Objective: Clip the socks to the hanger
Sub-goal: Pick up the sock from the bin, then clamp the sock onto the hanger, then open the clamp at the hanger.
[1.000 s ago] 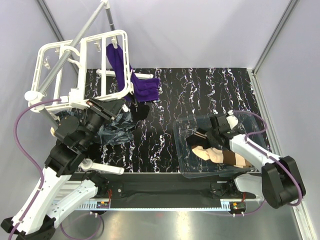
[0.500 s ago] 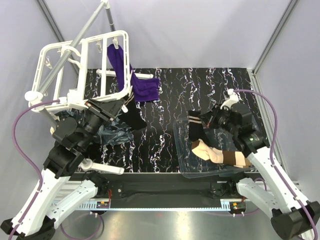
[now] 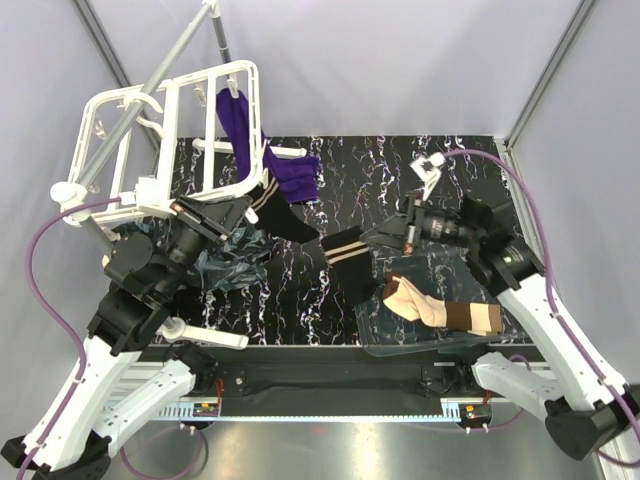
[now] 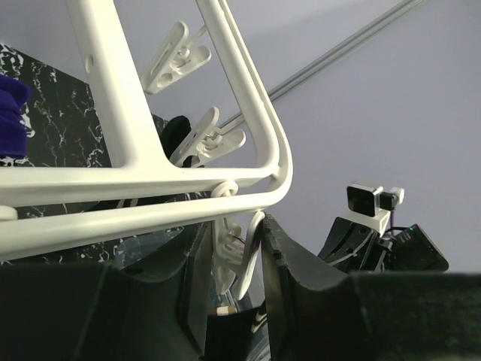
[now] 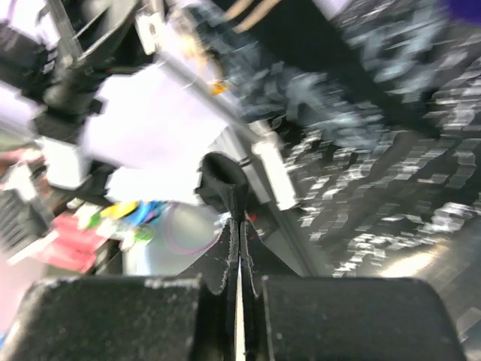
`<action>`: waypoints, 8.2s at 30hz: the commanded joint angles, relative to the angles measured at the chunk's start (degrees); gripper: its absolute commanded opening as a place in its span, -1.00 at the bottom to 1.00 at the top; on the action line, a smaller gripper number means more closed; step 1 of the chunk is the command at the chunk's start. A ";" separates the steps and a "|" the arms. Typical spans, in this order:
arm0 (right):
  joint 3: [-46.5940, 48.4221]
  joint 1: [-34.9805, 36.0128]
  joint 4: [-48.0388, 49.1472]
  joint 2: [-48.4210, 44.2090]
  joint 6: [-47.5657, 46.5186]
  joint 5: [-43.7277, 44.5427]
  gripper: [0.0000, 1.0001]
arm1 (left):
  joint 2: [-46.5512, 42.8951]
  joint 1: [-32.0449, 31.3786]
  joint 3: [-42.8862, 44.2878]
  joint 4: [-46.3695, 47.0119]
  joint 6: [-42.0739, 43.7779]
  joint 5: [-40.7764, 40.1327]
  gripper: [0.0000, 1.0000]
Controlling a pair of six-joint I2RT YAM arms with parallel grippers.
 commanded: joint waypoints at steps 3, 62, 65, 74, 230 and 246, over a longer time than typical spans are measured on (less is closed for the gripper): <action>5.39 11.30 9.39 9.87 4.89 -0.95 -1.00 | 0.84 -0.20 2.05 4.80 -2.60 4.34 -1.00; 22.27 18.88 24.34 31.43 16.22 -4.01 -1.00 | 1.19 -0.12 0.64 6.30 -3.75 4.16 -1.00; 22.88 19.15 24.42 31.70 16.22 -4.01 -1.00 | 1.28 -0.20 0.64 6.30 -3.66 4.07 -1.00; 24.20 19.32 24.07 32.31 16.23 -3.84 -1.00 | 1.37 -0.20 0.47 6.57 -3.75 4.42 -1.00; 27.63 33.56 58.52 58.68 -28.95 42.48 0.08 | -6.72 -0.20 17.60 -18.75 19.37 -12.28 0.70; 25.61 33.47 60.20 58.59 -26.40 41.34 0.06 | -5.93 -0.20 17.61 -18.48 18.93 -11.48 0.68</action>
